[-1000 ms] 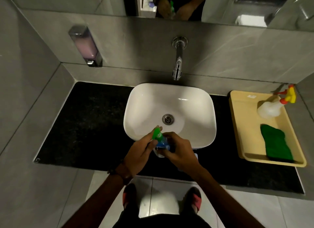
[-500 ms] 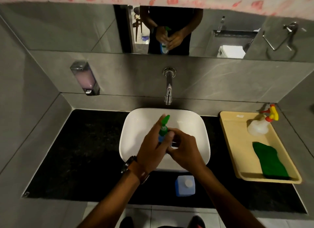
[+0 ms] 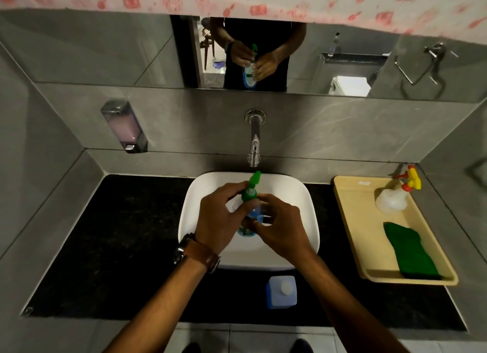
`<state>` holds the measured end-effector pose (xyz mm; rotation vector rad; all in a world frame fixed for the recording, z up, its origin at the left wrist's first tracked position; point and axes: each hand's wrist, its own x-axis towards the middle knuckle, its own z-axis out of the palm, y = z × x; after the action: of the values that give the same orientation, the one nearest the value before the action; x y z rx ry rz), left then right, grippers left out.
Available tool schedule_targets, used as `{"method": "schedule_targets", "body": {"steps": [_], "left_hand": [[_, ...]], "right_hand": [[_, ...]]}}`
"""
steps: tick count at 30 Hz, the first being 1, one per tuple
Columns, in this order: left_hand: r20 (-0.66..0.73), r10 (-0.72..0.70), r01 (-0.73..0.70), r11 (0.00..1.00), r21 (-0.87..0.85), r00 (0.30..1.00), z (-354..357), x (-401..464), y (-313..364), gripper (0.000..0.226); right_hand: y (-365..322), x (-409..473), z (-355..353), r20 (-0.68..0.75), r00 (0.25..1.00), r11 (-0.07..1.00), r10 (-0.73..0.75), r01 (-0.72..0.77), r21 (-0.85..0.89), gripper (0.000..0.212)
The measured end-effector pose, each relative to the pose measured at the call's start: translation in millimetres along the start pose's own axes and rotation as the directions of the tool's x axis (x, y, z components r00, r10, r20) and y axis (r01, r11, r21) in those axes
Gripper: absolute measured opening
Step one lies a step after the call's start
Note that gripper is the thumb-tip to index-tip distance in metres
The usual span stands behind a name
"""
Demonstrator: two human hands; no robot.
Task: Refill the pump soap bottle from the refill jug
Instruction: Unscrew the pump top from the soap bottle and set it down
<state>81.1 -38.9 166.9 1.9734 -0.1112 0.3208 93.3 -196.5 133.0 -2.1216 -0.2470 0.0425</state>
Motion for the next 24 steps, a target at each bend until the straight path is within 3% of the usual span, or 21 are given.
{"method": "schedule_targets", "body": {"steps": [3,6,9,12,17,24], "left_hand": [[-0.077,-0.057,0.049,0.994,-0.102,0.995,-9,5,7,0.039],[-0.135,-0.141,0.092,0.944,-0.317,0.981,-24,10,16,0.034],[-0.222,-0.308,0.124,0.798,-0.589,0.925,-41,8,11,0.024],[-0.216,-0.486,0.181,0.646,-0.741,0.847,-56,-6,-5,0.025],[-0.219,-0.699,0.267,0.516,-0.814,0.681,-63,-57,-58,0.018],[-0.134,-0.891,0.492,0.358,-0.793,0.433,-43,-135,-133,0.011]], "right_hand": [[1,-3,2,0.002,1.0,1.0,-0.007,0.007,0.016,0.055],[7,-9,3,0.005,1.0,0.999,-0.01,0.009,0.05,0.055],[14,-17,6,0.013,1.0,0.998,0.028,-0.028,0.062,0.053],[24,-32,13,0.016,0.999,0.997,0.039,-0.04,0.069,0.052],[45,-66,28,0.025,1.0,0.999,-0.005,0.004,0.051,0.048],[69,-100,63,0.068,0.995,0.996,0.072,-0.075,0.041,0.047]]}}
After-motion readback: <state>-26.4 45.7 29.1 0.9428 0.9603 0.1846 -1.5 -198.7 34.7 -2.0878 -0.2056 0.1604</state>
